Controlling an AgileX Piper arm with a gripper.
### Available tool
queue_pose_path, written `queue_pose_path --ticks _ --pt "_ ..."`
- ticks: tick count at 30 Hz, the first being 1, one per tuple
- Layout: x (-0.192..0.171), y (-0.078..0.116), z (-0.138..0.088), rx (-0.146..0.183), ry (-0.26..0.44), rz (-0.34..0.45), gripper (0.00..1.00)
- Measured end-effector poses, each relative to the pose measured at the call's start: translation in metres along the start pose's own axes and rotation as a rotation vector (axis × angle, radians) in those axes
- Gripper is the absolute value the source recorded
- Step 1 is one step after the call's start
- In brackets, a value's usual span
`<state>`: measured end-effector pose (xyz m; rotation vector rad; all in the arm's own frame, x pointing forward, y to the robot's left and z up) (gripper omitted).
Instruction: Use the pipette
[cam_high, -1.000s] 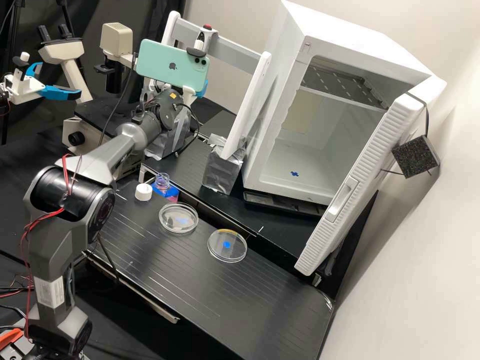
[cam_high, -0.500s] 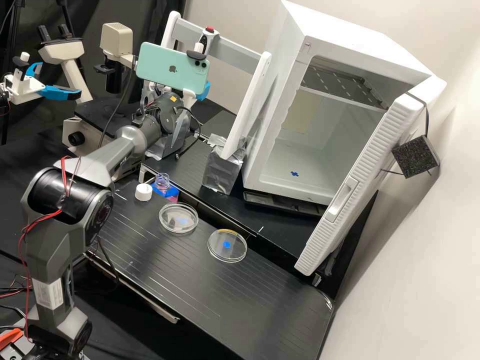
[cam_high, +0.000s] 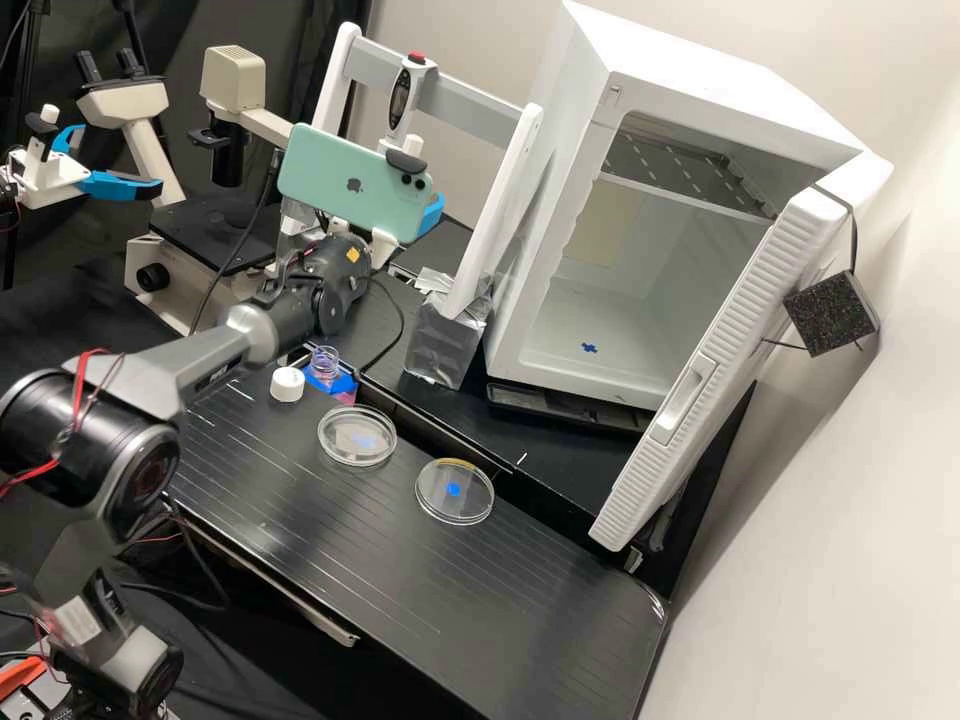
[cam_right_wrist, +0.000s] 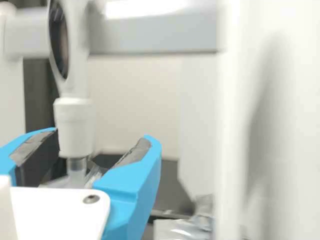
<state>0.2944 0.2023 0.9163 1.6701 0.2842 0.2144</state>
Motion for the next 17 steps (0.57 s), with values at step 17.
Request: queue_pose_path --ticks 17 --pt "-0.101 -0.019 0.056 -0.031 0.154 0.477 1.0"
